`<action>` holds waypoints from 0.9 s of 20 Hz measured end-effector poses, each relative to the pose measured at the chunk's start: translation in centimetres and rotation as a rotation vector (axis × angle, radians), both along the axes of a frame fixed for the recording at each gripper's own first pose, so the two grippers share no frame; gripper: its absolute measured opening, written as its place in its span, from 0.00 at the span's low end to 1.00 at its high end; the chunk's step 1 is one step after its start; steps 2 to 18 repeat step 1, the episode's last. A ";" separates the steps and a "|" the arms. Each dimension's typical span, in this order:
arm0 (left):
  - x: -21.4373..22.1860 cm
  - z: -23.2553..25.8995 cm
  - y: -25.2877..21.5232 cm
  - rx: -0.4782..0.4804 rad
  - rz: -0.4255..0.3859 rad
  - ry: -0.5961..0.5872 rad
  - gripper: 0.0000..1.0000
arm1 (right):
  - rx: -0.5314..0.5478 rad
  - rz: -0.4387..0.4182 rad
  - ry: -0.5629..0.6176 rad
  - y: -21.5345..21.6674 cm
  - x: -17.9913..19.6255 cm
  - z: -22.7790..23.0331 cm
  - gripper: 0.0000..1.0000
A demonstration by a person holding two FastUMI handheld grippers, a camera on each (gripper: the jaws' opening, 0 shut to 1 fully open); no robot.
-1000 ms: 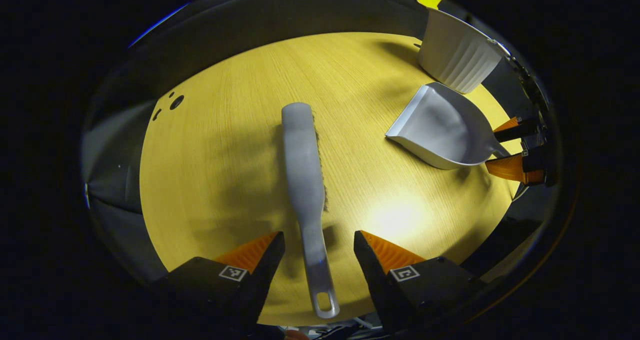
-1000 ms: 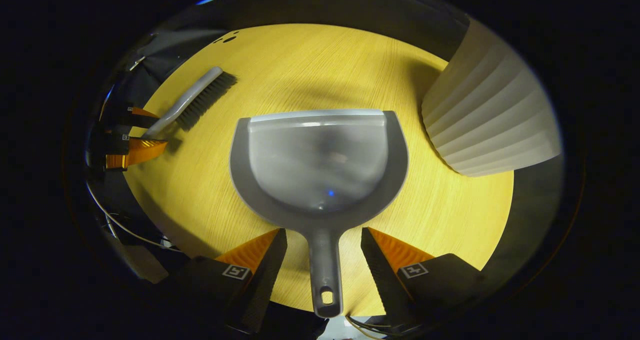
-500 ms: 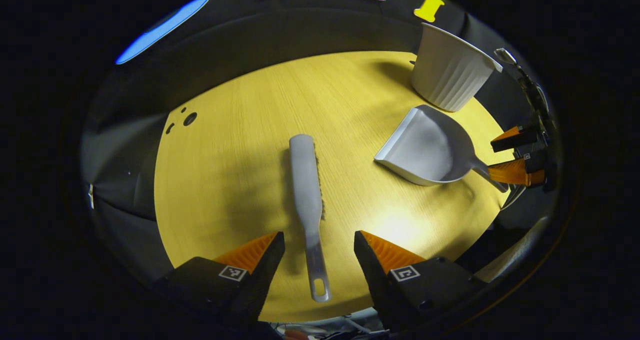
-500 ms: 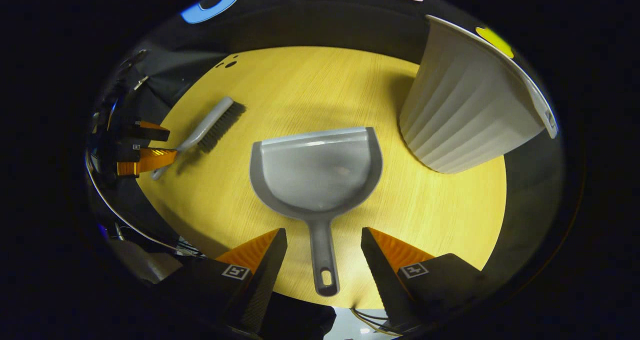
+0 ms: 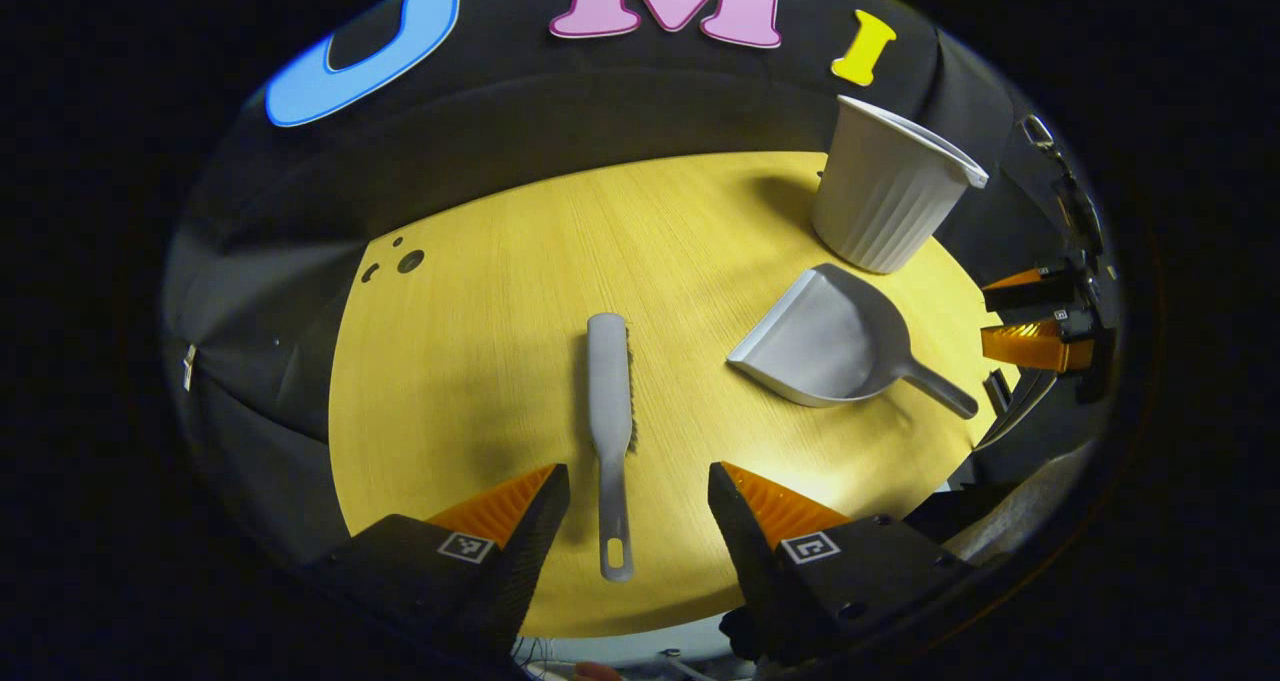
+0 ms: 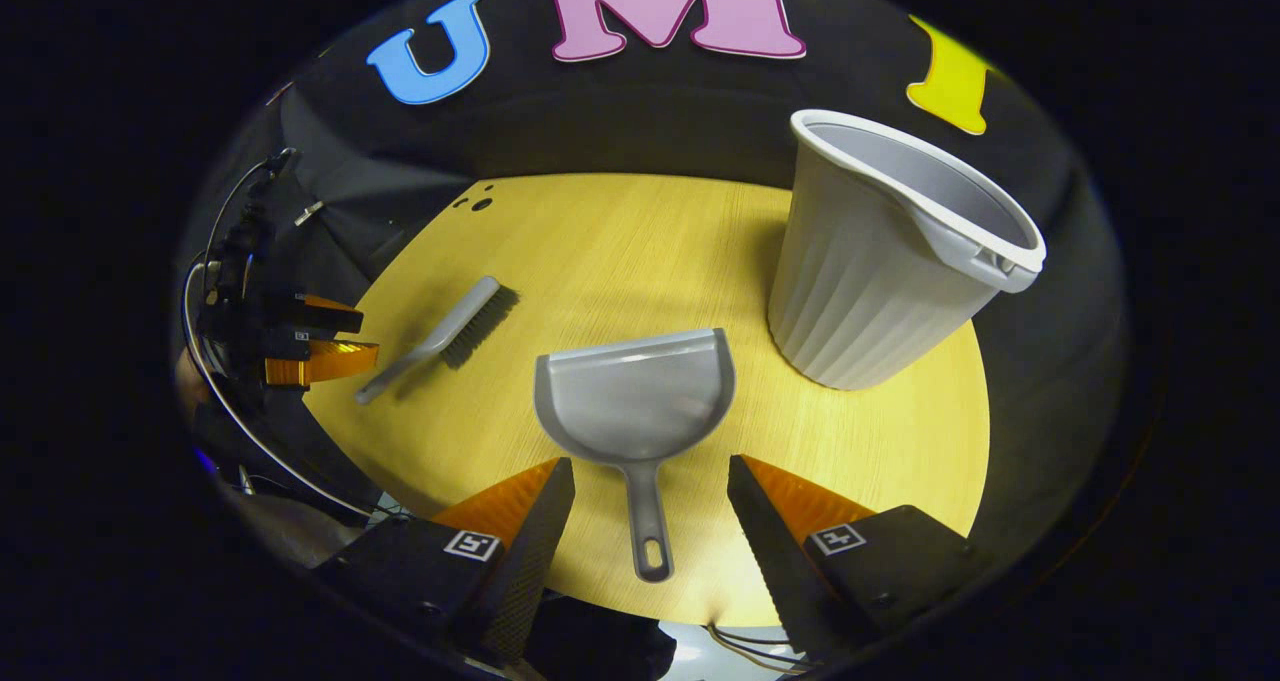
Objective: Pick up the small broom and dustpan from the desktop, sweep the trash into the dustpan with the broom, and then empty the trash into the garbage bin.
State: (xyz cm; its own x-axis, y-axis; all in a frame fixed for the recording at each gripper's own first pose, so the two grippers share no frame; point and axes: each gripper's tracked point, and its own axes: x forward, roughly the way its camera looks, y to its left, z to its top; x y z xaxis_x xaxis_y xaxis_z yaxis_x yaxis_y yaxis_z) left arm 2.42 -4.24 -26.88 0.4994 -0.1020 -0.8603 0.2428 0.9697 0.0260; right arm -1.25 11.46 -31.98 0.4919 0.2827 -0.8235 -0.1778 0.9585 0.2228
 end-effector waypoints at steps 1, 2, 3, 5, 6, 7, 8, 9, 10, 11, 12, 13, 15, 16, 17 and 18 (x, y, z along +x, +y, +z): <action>-0.1 0.4 0.0 0.001 0.006 -0.017 0.89 | 0.003 -0.001 -0.016 0.0 -0.1 0.4 0.95; -0.1 0.4 0.0 0.001 0.006 -0.017 0.89 | 0.003 -0.001 -0.016 0.0 -0.1 0.4 0.95; -0.1 0.4 0.0 0.001 0.006 -0.017 0.89 | 0.003 -0.001 -0.016 0.0 -0.1 0.4 0.95; -0.1 0.4 0.0 0.001 0.006 -0.017 0.89 | 0.003 -0.001 -0.016 0.0 -0.1 0.4 0.95; -0.1 0.4 0.0 0.001 0.006 -0.017 0.89 | 0.003 -0.001 -0.016 0.0 -0.1 0.4 0.95; -0.1 0.4 0.0 0.001 0.006 -0.017 0.89 | 0.003 -0.001 -0.016 0.0 -0.1 0.4 0.95; -0.1 0.4 0.0 0.001 0.006 -0.017 0.89 | 0.003 -0.001 -0.016 0.0 -0.1 0.4 0.95; -0.1 0.4 0.0 0.001 0.006 -0.017 0.89 | 0.003 -0.001 -0.016 0.0 -0.1 0.4 0.95; -0.1 0.4 0.0 0.001 0.006 -0.017 0.89 | 0.003 -0.001 -0.016 0.0 -0.1 0.4 0.95; -0.1 0.4 0.0 0.001 0.006 -0.017 0.89 | 0.003 -0.001 -0.016 0.0 -0.1 0.4 0.95; -0.1 0.4 0.0 0.001 0.006 -0.017 0.89 | 0.003 -0.001 -0.016 0.0 -0.1 0.4 0.95; -0.1 0.4 0.0 0.001 0.006 -0.017 0.89 | 0.003 -0.001 -0.016 0.0 -0.1 0.4 0.95; -0.1 0.4 0.0 0.001 0.006 -0.017 0.89 | 0.003 -0.001 -0.016 0.0 -0.1 0.4 0.95; -0.1 0.4 0.0 0.001 0.006 -0.017 0.89 | 0.003 -0.001 -0.016 0.0 -0.1 0.4 0.95; -0.1 0.4 0.0 0.001 0.006 -0.017 0.89 | 0.003 -0.001 -0.016 0.0 -0.1 0.4 0.95; -0.1 0.4 0.0 0.001 0.006 -0.017 0.89 | 0.003 -0.001 -0.016 0.0 -0.1 0.4 0.95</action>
